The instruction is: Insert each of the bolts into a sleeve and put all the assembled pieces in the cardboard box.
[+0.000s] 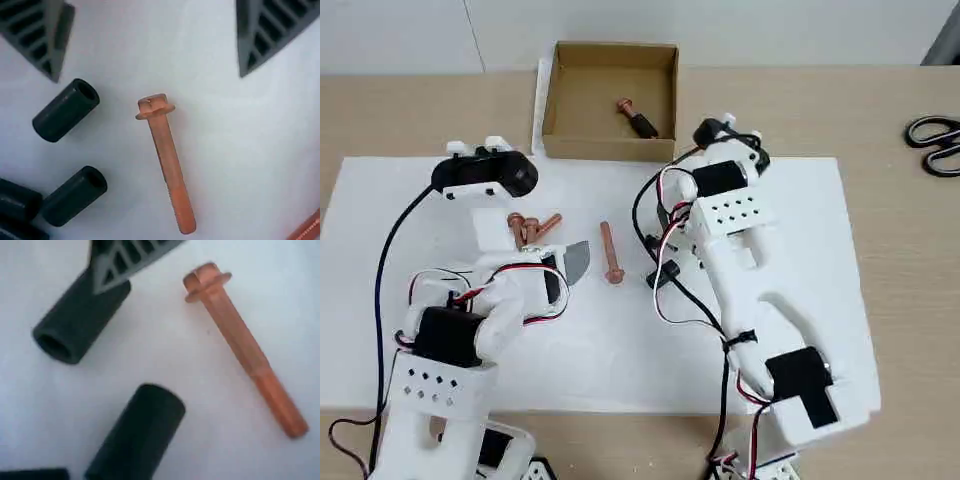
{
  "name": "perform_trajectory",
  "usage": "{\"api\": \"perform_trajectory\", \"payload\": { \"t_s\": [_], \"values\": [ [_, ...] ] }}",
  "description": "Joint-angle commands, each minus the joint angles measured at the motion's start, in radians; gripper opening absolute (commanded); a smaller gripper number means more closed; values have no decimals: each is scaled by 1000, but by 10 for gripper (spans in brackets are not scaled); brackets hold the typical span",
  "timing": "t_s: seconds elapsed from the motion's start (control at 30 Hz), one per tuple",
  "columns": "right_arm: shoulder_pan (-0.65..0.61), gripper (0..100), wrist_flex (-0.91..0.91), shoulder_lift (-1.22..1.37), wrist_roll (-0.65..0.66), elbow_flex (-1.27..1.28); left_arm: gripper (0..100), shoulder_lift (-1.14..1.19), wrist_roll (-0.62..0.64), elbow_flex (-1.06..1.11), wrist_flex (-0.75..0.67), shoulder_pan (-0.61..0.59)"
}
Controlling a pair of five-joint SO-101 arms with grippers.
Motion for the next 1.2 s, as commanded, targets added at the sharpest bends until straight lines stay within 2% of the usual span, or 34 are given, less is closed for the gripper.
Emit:
{"api": "perform_trajectory", "payload": {
  "t_s": [0.0, 0.2, 0.63, 0.93, 1.0, 1.13, 1.17],
  "values": [
    [-42, 167, -22, -41, -106, -5, 220, -15, -6, -42, -17, 3],
    [-113, 168, -59, -39, -172, -5, 219, -15, -6, -42, -17, 3],
    [-113, 166, -82, 180, -184, -12, 219, -15, -6, -41, -17, 3],
    [-113, 165, -147, 228, -184, -11, 219, -15, -6, -41, -17, 3],
    [-113, 139, -154, 239, -180, -9, 219, -15, -6, -41, -17, 3],
    [-108, 5, -154, 262, -178, -9, 219, -15, -6, -41, -17, 3],
    [-108, 4, -154, 268, -178, -9, 219, -15, -6, -41, -17, 3]
  ]
}}
